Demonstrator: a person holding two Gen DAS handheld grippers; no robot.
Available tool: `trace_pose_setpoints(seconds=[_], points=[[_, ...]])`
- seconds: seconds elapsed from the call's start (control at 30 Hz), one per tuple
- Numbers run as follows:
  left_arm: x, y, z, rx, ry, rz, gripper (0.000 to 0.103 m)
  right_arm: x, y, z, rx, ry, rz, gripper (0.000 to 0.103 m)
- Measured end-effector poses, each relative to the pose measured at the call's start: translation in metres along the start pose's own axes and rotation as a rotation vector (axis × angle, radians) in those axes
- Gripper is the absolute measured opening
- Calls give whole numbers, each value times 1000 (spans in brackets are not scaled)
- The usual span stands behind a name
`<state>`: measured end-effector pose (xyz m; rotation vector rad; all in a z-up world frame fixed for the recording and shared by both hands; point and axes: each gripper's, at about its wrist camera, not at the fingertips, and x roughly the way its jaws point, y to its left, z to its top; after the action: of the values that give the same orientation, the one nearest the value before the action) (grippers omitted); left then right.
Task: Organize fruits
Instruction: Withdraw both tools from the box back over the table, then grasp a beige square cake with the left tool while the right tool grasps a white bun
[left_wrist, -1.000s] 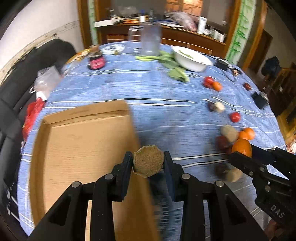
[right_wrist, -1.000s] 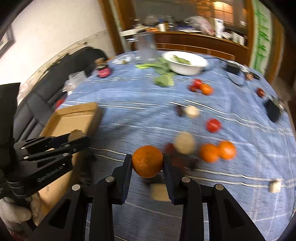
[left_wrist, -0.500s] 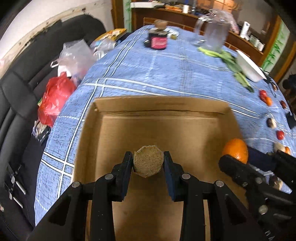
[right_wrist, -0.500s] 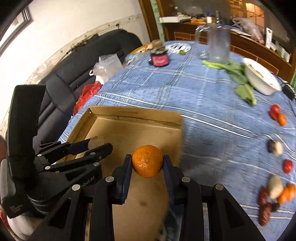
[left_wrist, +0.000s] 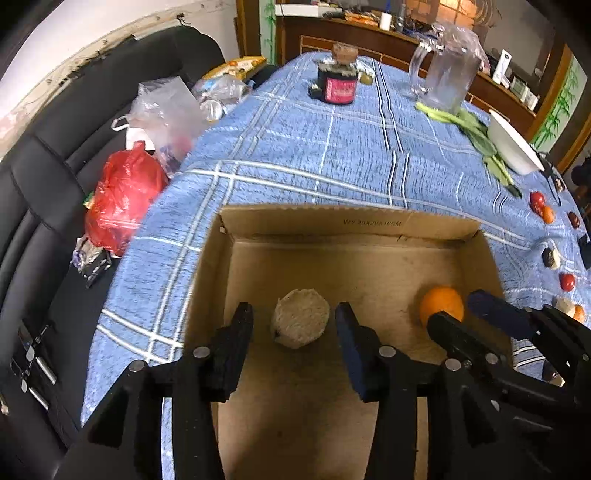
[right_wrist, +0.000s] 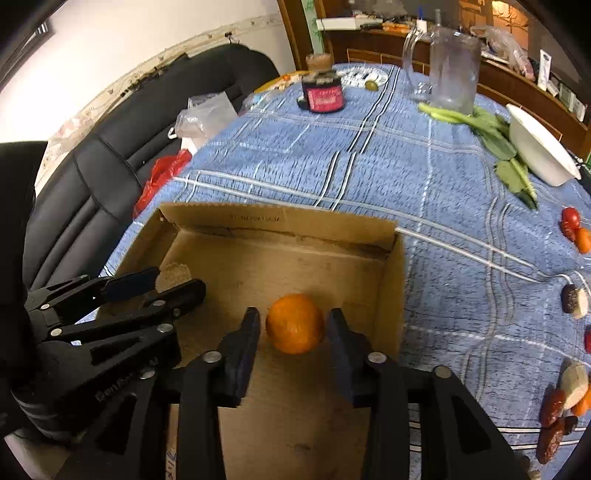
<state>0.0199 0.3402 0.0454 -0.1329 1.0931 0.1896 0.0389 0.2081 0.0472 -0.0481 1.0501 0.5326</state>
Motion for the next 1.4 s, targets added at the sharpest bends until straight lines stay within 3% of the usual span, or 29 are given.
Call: trace_pose_setpoints(seconds=[0.13, 0.23, 0.57, 0.97, 1.17, 1.4], points=[[-34, -6, -4, -29, -62, 1, 55, -28, -7, -5, 5, -56, -28, 51], [-59, -23, -11, -9, -118, 13, 60, -53, -21, -14, 36, -93, -51, 61], [-102, -110, -45, 115, -176, -26, 61, -115, -102, -79, 232, -112, -172, 64], [-134, -214, -78, 245, -208, -51, 61, -176, -158, -129, 257, -140, -218, 64], [-136, -243, -88, 258, -203, -64, 62, -190, -179, -139, 260, -152, -221, 67], [-92, -238, -96, 134, -60, -143, 66, -190, -226, -167, 311, -113, -235, 67]])
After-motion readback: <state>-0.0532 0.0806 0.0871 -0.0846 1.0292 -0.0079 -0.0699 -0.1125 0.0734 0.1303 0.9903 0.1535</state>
